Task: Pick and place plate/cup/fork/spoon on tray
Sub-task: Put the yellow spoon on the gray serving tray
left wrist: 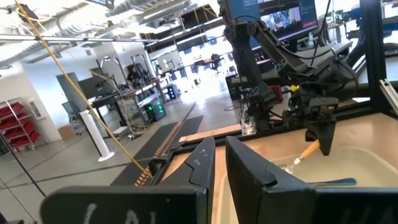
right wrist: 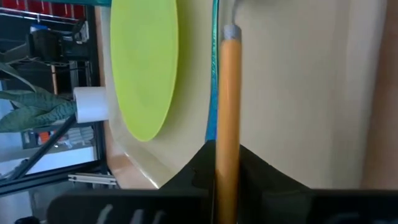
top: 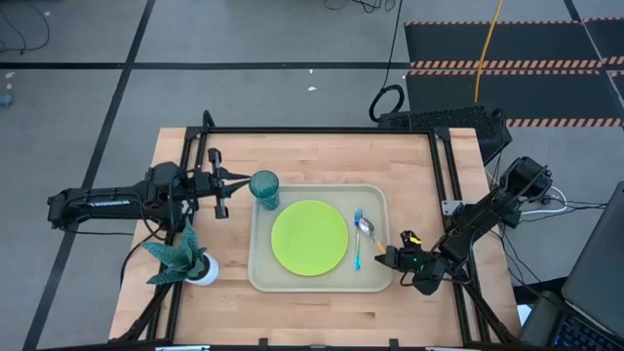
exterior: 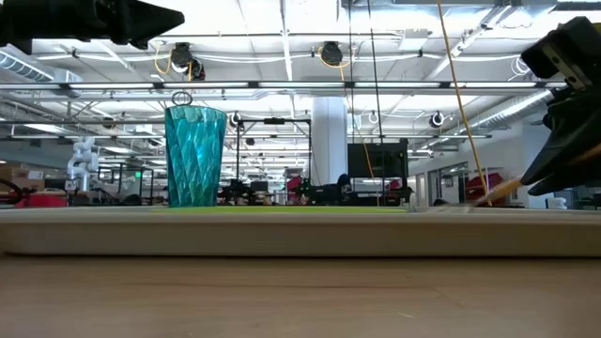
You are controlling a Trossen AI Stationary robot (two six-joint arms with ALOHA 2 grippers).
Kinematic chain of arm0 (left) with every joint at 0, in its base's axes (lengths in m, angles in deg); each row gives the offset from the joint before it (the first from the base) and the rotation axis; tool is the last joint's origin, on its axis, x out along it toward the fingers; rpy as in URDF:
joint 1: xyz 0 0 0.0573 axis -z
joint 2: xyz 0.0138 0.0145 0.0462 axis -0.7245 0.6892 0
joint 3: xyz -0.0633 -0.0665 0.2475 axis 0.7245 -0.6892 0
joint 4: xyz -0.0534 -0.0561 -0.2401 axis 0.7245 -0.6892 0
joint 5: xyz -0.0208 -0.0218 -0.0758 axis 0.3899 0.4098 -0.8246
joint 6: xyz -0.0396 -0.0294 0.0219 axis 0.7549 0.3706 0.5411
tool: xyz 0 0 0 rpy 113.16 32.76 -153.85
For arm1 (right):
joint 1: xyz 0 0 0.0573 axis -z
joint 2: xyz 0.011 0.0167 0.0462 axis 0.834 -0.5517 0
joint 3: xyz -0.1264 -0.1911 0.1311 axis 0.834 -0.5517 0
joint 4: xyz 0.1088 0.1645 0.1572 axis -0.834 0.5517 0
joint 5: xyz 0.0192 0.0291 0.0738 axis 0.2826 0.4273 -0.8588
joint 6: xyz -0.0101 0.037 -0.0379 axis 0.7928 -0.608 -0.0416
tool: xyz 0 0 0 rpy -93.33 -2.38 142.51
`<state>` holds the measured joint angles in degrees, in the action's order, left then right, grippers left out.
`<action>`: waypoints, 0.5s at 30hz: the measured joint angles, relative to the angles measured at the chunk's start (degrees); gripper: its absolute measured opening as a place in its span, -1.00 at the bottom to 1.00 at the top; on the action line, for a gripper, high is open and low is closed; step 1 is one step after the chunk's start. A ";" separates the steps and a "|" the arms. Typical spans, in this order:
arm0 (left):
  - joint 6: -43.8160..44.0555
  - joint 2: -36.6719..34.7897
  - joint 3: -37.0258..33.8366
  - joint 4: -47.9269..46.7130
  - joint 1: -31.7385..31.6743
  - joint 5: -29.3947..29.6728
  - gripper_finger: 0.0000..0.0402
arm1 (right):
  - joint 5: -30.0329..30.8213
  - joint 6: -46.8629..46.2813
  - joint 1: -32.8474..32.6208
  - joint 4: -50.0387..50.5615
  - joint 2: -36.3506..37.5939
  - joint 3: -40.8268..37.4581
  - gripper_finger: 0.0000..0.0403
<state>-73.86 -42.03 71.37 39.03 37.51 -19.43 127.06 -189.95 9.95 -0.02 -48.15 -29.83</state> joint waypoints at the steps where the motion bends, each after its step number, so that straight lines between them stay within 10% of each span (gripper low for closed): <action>1: 0.00 0.00 0.00 0.02 0.00 0.00 -0.79 | 0.00 0.21 0.01 0.16 -0.08 0.00 -0.83; 15: 0.02 0.00 0.00 -0.22 -0.01 -0.02 -0.79 | 0.15 1.81 0.13 -1.98 -0.07 -0.02 -0.27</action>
<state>-73.84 -42.03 71.37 38.81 37.50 -19.45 127.21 -188.14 10.08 -2.00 -48.22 -29.85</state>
